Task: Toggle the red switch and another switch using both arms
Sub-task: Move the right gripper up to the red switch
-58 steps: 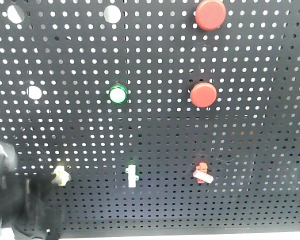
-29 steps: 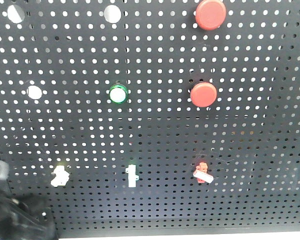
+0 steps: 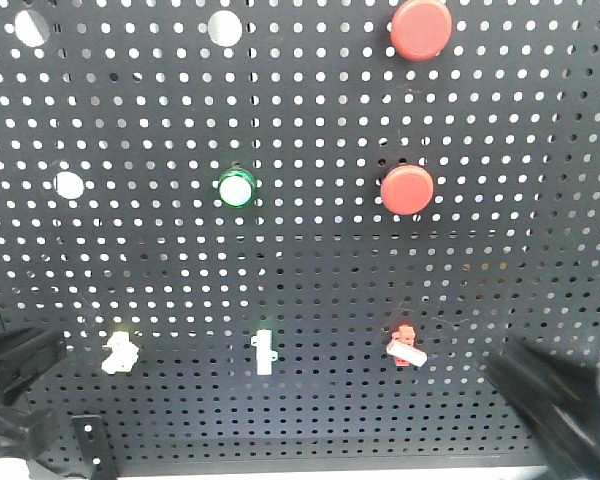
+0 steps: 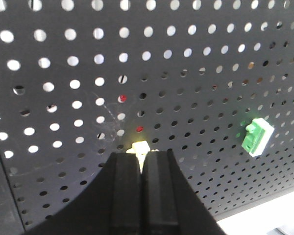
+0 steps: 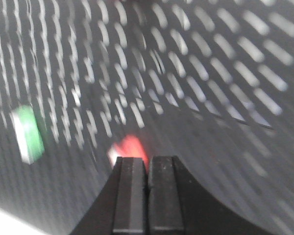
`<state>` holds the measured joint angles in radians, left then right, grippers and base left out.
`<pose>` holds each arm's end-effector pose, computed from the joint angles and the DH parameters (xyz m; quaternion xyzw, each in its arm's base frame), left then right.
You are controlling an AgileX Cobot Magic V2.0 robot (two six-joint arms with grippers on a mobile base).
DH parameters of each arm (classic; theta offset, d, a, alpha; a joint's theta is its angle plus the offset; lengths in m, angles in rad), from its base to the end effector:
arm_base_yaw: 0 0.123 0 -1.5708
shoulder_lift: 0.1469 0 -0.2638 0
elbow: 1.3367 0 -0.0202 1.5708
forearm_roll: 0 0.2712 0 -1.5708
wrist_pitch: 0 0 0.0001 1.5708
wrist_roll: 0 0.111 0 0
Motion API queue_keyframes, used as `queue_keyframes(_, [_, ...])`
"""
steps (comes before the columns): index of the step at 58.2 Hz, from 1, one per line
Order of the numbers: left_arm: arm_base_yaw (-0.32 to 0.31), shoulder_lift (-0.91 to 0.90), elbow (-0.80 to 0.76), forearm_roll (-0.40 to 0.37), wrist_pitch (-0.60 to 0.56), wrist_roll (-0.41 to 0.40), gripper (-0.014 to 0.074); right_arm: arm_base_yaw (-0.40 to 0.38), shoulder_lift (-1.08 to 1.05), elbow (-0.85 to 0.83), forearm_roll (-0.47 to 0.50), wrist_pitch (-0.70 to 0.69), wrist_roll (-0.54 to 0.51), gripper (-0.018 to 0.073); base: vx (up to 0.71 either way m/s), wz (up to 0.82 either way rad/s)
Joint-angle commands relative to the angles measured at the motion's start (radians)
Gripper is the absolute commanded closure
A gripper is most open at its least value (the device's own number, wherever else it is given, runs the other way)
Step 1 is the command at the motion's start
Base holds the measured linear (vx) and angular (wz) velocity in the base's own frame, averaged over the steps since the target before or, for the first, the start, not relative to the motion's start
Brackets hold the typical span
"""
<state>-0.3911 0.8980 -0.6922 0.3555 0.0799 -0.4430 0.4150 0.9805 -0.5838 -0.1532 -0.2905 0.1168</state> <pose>0.2306 -0.0917 0.3177 0.1076 0.7646 -0.1405 0.6198 0.2380 0.1101 0.2954 -0.1727 0.6937 0.1490 0.6831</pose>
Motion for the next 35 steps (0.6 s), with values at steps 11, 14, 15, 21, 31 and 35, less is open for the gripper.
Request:
queue_keyframes(11, [-0.005, -0.011, -0.029, -0.003, -0.132, -0.004, 0.0594, 0.087, 0.158, -0.157, 0.048, -0.115, 0.001, 0.0566, 0.00, 0.00])
queue_keyframes(14, [-0.005, -0.011, -0.029, -0.003, -0.137, -0.004, 0.0594, 0.085, 0.181, -0.166, 0.056, -0.117, 0.001, 0.0566, 0.00, 0.00])
queue_keyframes(15, [-0.005, -0.011, -0.029, -0.003, -0.139, -0.004, 0.0594, 0.083, 0.191, -0.167, 0.064, -0.120, 0.001, 0.0566, 0.00, 0.00])
queue_keyframes(21, [-0.005, -0.011, -0.029, -0.003, -0.140, -0.004, 0.0594, 0.082, 0.225, -0.172, 0.101, -0.128, -0.002, 0.0566, 0.00, 0.00])
queue_keyframes(31, [-0.005, -0.011, -0.029, -0.003, -0.157, -0.003, 0.0594, 0.086, 0.285, -0.170, 0.104, -0.072, 0.004, 0.0566, 0.00, 0.00])
queue_keyframes(35, [-0.005, -0.011, -0.029, -0.003, -0.163, -0.002, 0.0594, 0.085, 0.297, -0.170, 0.099, -0.012, 0.003, 0.0566, 0.00, 0.00])
